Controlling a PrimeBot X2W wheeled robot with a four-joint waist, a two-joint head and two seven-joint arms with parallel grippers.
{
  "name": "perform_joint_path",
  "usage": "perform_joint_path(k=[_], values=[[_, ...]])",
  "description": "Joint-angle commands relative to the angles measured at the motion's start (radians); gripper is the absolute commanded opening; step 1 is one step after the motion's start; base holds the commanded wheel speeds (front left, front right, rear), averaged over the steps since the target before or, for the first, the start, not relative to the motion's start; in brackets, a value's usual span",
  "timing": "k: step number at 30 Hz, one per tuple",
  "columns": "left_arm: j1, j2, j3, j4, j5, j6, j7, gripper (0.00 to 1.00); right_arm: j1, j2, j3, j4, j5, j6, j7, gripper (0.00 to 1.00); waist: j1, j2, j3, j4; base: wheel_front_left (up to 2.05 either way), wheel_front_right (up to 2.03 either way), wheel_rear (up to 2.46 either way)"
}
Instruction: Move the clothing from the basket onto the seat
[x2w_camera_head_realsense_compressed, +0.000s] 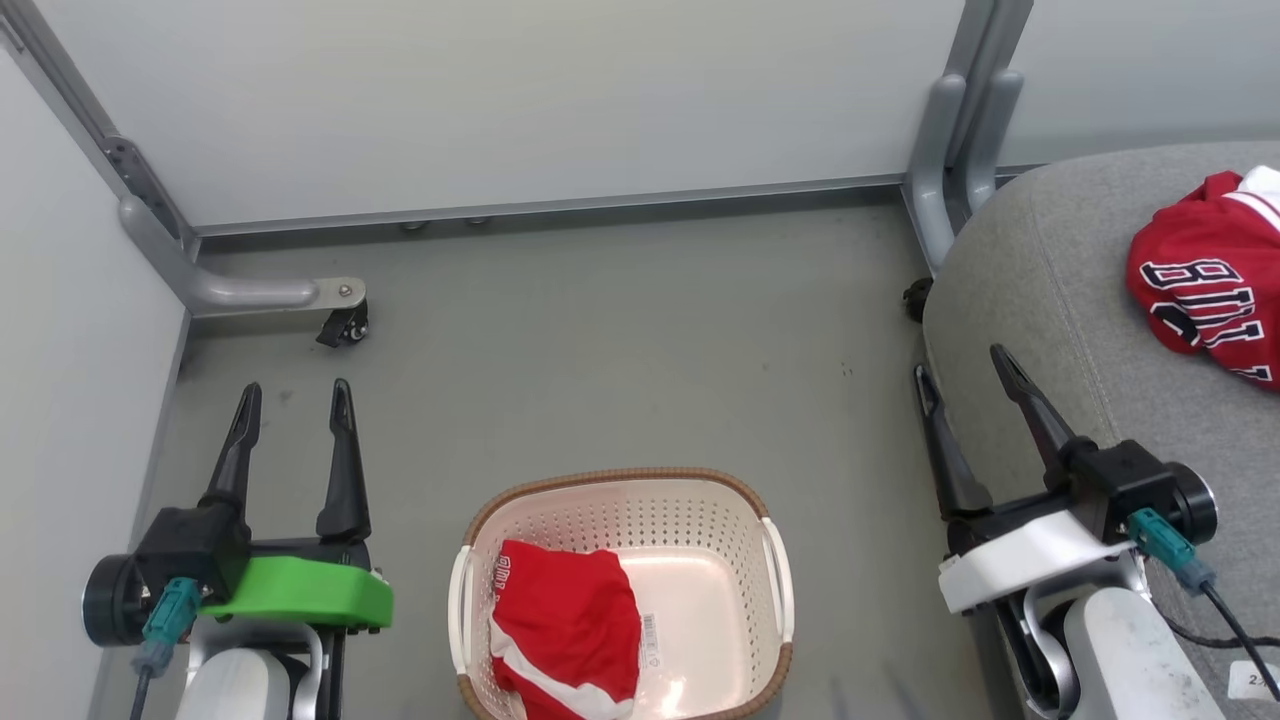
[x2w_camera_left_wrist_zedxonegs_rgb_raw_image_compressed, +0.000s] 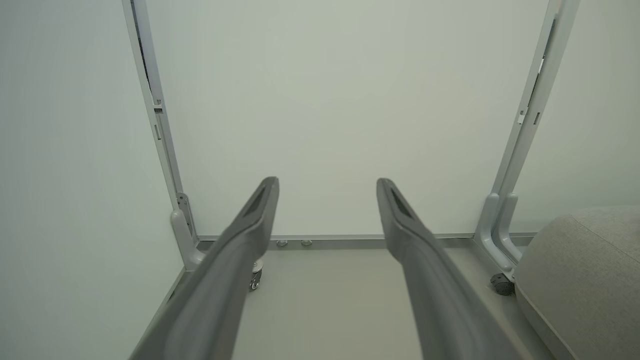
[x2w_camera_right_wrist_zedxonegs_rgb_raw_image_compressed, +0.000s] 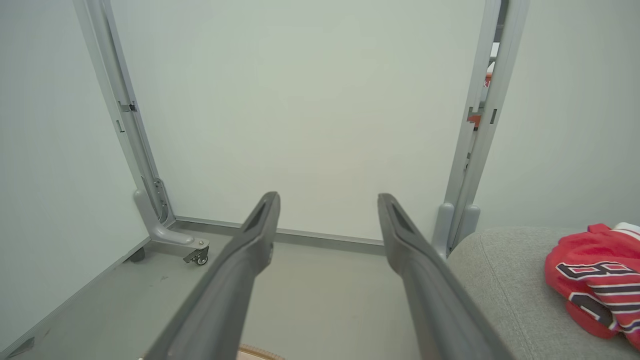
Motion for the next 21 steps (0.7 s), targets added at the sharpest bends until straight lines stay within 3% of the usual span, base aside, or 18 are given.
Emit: perform_joint_path(k=[1, 21], values=[[0.024, -0.006, 0.013, -0.004, 0.016, -0.01, 0.0, 1.0, 0.028, 0.0, 0.0, -0.014, -0.005, -0.001, -0.003, 1.0, 0.0001, 0.0077, -0.014, 0.008, 0.0, 0.0, 0.0], [0.126, -0.064, 0.091, -0.002, 0.087, -0.074, 0.0, 1.0, 0.238, 0.009, -0.006, -0.124, 0.018, -0.001, -0.003, 1.0, 0.0001, 0.0077, -0.069, 0.036, 0.0, 0.0, 0.0]])
